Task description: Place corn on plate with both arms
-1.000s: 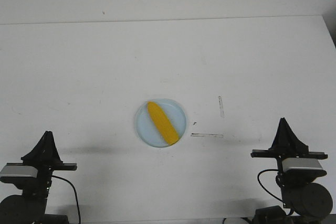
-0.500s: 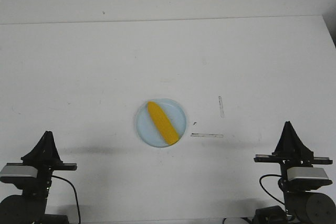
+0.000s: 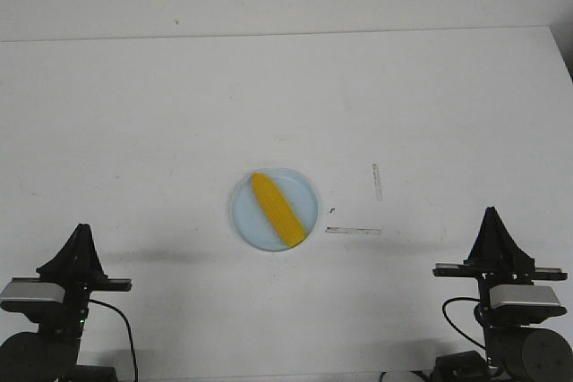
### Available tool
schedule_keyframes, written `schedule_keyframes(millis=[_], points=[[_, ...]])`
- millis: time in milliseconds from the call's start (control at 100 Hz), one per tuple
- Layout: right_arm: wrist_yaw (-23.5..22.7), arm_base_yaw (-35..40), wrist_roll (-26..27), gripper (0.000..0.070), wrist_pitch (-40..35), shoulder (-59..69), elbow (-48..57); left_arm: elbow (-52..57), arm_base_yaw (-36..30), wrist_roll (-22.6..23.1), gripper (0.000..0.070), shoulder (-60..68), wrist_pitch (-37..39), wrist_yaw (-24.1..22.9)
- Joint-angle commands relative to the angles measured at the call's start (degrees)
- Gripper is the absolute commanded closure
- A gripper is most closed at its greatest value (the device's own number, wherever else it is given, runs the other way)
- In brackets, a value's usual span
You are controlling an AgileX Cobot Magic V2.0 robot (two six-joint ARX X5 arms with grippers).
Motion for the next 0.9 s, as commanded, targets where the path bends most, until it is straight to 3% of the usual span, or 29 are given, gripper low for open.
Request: schedule_keyframes(millis=[0, 340, 890], points=[[0.0, 0.0, -0.5, 0.069, 0.5, -0.1, 0.2, -0.3, 0.2, 0.5, 0.0699, -0.3, 0.4, 0.0], [0.0, 0.0, -0.5, 0.0691, 0.5, -0.1, 0.2, -12.4, 3.0, 0.5, 0.0699, -1.0, 10.3, 2.2], [0.0, 0.0, -0.5, 0.0691, 0.6, -0.1, 0.2, -22.0, 4.0, 0.3, 0.0699, -5.2, 12.1, 2.3]])
